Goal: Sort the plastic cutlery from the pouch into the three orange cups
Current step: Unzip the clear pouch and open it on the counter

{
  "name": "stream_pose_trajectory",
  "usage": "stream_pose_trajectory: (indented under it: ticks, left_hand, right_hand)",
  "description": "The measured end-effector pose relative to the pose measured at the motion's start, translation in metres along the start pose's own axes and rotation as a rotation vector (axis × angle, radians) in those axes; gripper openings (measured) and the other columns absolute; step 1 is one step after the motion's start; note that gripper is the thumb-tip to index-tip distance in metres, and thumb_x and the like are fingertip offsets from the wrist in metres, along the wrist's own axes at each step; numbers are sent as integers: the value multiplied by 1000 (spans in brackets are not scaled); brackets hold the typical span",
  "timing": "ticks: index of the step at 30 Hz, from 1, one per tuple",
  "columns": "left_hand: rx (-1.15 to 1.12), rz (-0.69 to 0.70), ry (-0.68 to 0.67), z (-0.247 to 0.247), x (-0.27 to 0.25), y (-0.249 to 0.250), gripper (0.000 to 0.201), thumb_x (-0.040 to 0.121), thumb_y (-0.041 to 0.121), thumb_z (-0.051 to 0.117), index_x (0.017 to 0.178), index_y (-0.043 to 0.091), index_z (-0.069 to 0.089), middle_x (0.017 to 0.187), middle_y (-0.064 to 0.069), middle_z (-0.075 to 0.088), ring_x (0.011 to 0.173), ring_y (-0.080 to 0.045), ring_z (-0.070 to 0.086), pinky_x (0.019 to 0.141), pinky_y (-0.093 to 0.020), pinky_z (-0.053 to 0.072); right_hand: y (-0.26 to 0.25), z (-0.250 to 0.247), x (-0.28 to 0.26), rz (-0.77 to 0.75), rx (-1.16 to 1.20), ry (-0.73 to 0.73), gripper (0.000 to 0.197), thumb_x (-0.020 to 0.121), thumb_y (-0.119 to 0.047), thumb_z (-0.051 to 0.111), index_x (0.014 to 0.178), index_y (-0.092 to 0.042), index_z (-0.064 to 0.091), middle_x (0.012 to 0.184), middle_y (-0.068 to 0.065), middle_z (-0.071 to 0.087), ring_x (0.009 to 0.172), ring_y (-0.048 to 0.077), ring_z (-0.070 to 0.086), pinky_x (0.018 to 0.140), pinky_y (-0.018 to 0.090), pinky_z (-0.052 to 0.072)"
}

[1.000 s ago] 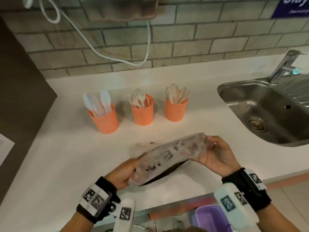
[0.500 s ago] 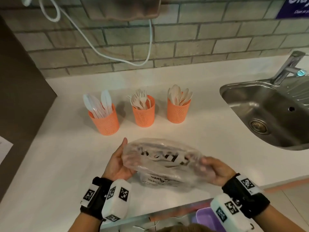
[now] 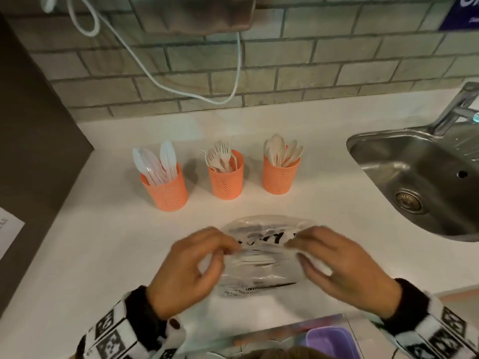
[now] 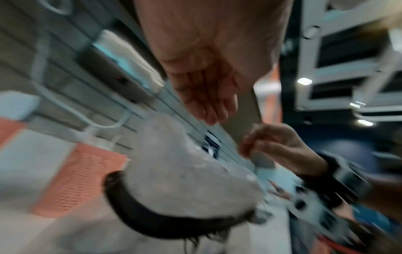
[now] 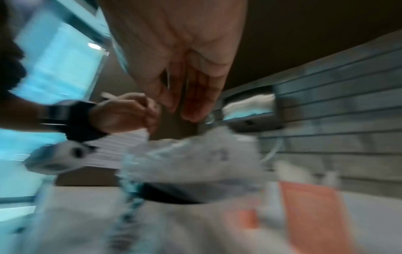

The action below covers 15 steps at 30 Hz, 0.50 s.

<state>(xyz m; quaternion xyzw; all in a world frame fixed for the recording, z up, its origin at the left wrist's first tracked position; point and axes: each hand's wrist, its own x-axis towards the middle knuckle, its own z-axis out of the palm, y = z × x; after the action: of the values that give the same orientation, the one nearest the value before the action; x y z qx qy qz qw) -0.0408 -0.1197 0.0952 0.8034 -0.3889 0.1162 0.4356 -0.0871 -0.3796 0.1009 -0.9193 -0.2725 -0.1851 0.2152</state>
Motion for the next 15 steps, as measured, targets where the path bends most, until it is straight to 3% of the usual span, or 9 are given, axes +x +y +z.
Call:
stream_pose_trajectory:
  ticks: [1, 3, 6, 7, 9, 10, 12, 15]
  left_hand:
    - [87, 99, -196, 4, 0, 3, 29, 79, 8, 42, 94, 25, 60, 93, 10, 65, 83, -6, 62, 72, -18, 50]
    - [312, 206, -534, 14, 8, 2, 33, 77, 11, 36, 96, 22, 61, 98, 6, 66, 83, -12, 63, 66, -23, 52]
    - [525, 85, -817, 26, 27, -9, 32, 89, 13, 28, 112, 16, 51, 109, -3, 62, 87, -24, 60, 67, -32, 44]
    - [596, 27, -874, 28, 33, -13, 28, 93, 11, 31, 116, 14, 45, 110, -7, 62, 85, -27, 57, 66, -33, 38]
    - [731, -101, -935, 28, 45, -16, 29, 93, 6, 35, 121, 12, 39, 108, -13, 62, 84, -30, 56, 65, -33, 34]
    - [781, -166, -946, 27, 50, -18, 35, 92, 3, 37, 125, 12, 37, 109, -14, 62, 89, -31, 58, 66, -34, 35]
    - [849, -243, -949, 18, 61, -20, 49, 89, 7, 46, 135, 13, 31, 113, -12, 61, 98, -31, 59, 67, -33, 37]
    - [877, -248, -889, -6, 78, -19, 68, 85, 26, 60, 142, 20, 22, 117, -5, 60, 105, -26, 57, 66, -29, 39]
  right_hand:
    - [-9, 4, 3, -116, 6, -143, 28, 83, -12, 46, 108, -14, 58, 104, 6, 64, 93, 13, 56, 78, 19, 47]
    - [-18, 16, 12, -131, 73, -443, 38, 81, -7, 36, 113, -10, 56, 114, 9, 61, 100, 19, 56, 82, 25, 47]
    - [-14, 31, 30, 13, 42, -703, 39, 86, 0, 33, 122, -6, 46, 117, 11, 55, 85, 16, 51, 64, 18, 42]
    - [-9, 36, 37, 69, -3, -748, 37, 87, 2, 34, 122, -5, 45, 116, 13, 56, 82, 19, 52, 61, 19, 40]
    - [-1, 42, 50, 157, -148, -827, 33, 89, 3, 35, 119, -2, 47, 114, 17, 59, 92, 31, 59, 72, 34, 46]
    - [4, 42, 54, 201, -222, -861, 32, 90, 1, 37, 119, -1, 49, 115, 19, 59, 99, 32, 60, 77, 36, 46]
    - [13, 33, 65, 277, -311, -886, 33, 91, -7, 44, 124, -3, 47, 121, 18, 57, 108, 31, 56, 84, 34, 43]
    - [16, 1, 84, 251, -315, -800, 55, 85, -23, 61, 133, -7, 40, 127, 12, 54, 114, 27, 52, 92, 32, 42]
